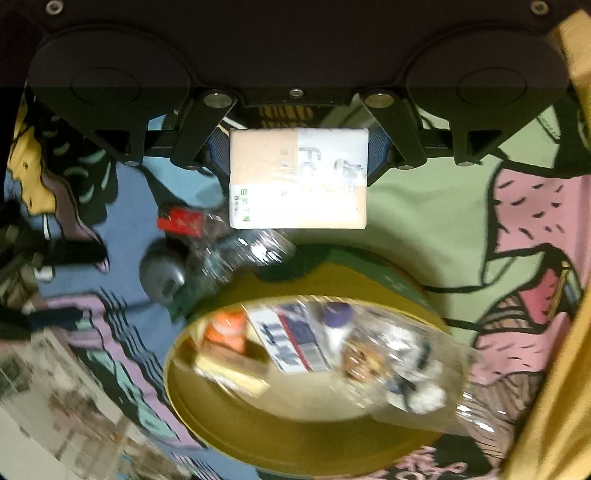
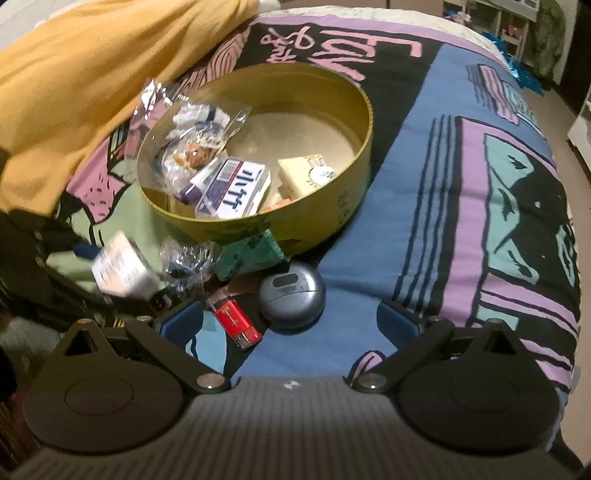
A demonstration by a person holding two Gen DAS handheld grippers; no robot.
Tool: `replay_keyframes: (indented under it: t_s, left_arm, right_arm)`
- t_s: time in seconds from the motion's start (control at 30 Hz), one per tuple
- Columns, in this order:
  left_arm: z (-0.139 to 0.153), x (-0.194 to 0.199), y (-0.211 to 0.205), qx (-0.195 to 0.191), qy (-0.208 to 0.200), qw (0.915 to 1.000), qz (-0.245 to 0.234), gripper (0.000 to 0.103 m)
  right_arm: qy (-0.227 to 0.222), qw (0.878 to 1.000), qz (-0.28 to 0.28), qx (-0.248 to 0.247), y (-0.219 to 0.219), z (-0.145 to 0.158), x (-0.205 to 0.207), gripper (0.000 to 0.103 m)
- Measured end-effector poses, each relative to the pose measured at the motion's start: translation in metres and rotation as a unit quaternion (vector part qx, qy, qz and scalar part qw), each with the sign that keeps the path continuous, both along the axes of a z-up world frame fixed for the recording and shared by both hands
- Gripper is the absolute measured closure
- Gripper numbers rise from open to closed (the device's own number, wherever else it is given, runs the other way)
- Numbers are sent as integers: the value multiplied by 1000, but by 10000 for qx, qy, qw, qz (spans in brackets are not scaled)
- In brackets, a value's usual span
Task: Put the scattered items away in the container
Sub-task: 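Grasp the white Face tissue pack with the left tool and lift it, then drop the Face pack into the tin with the left tool while the right tool grasps the silver case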
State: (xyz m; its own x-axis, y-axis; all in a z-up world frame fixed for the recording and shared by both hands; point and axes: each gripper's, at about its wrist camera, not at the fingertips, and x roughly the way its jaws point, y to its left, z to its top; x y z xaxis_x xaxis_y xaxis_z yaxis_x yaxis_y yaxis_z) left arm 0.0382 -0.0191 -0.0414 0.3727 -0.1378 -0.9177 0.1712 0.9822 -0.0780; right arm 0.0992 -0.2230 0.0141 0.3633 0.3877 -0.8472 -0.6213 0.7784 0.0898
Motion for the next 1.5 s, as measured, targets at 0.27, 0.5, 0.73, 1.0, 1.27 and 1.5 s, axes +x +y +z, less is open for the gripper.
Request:
replay_keyframes:
  t_s: [0.27, 0.5, 0.73, 1.0, 1.27, 1.5]
  left_arm:
    - [24, 4, 25, -73, -405, 9977, 542, 35]
    - [41, 5, 38, -142, -718, 9932, 903, 35]
    - [62, 4, 51, -250, -1152, 9844, 1309, 35]
    - [88, 3, 56, -130, -1700, 9737, 1512, 35]
    - [109, -1, 57, -74, -2113, 9637, 1630, 35]
    - [123, -1, 56, -63, -2352, 9574, 1676, 35]
  right_arm:
    - [13, 9998, 185, 7, 10, -11, 2, 1]
    - [108, 9995, 288, -42, 19, -20, 6, 4]
    - [111, 9991, 376, -163, 26, -32, 10, 11]
    - [91, 9988, 392, -295, 30, -42, 16, 17]
    - [119, 9982, 430, -404, 35, -52, 22, 22]
    - [216, 9977, 384, -509, 34, -61, 30, 31]
